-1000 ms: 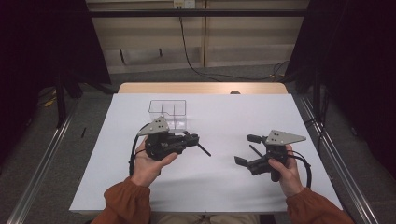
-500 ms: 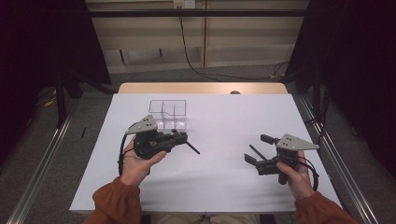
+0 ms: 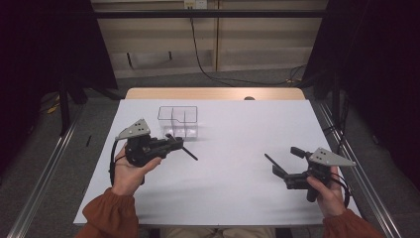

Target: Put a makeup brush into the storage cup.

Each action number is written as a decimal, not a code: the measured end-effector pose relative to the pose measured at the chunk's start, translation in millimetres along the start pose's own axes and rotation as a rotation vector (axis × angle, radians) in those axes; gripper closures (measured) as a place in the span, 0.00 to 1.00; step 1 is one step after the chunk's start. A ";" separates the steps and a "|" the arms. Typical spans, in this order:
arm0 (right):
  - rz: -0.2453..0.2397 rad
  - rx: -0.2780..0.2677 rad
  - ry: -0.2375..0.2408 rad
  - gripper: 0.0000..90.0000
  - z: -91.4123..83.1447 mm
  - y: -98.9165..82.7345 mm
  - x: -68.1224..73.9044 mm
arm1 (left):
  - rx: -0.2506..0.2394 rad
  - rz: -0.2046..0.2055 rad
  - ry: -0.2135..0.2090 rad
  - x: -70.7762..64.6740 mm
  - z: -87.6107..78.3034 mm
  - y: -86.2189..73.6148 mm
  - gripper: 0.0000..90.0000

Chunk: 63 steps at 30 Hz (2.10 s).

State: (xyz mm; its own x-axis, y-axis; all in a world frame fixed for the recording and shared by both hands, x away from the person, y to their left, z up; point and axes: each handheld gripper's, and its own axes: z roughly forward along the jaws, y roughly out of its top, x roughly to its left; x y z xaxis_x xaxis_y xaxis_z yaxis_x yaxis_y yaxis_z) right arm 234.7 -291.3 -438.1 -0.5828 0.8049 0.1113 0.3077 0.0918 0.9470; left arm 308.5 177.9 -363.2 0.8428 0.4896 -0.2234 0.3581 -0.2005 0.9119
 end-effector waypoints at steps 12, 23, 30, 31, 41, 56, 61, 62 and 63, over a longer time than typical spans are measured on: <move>0.000 -0.018 -0.047 0.01 -24.3 -13.6 -7.3 | 0.013 -0.012 0.049 14.8 -17.8 2.0 0.93; 0.000 -0.022 -0.032 0.01 -29.3 -17.0 -5.9 | 0.004 -0.024 0.093 27.9 -30.1 7.7 0.93; -0.017 -0.028 -0.027 0.00 -28.9 -16.4 -5.5 | -0.005 -0.031 0.121 37.9 -34.4 12.8 0.93; -0.020 -0.031 -0.023 0.00 -28.6 -16.2 -5.2 | -0.003 -0.029 0.121 39.6 -34.1 13.8 0.93; -0.039 -0.028 -0.008 0.00 -27.1 -16.2 -3.8 | 0.013 -0.027 0.178 56.7 -31.6 32.7 0.93; -0.054 -0.017 -0.007 0.00 -25.9 -16.7 -3.2 | -0.042 -0.027 0.248 73.7 -21.8 49.4 0.93; -0.054 -0.018 -0.007 0.00 -26.1 -16.8 -3.1 | -0.051 -0.024 0.276 77.9 -20.0 58.3 0.93; -0.055 -0.017 -0.007 0.00 -26.1 -16.8 -3.2 | -0.051 -0.021 0.289 79.2 -20.3 61.0 0.93; -0.054 -0.017 -0.006 0.00 -26.0 -16.8 -3.2 | -0.057 -0.024 0.290 80.4 -20.3 62.9 0.94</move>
State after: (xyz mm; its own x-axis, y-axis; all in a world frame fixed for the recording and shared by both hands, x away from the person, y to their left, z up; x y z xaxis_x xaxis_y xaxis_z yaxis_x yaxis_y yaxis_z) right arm 211.8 -310.7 -446.6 -0.5939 0.8024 0.0586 0.2634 0.1252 0.9565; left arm 390.7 221.9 -316.8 0.6814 0.7175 -0.1445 0.3463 -0.1421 0.9273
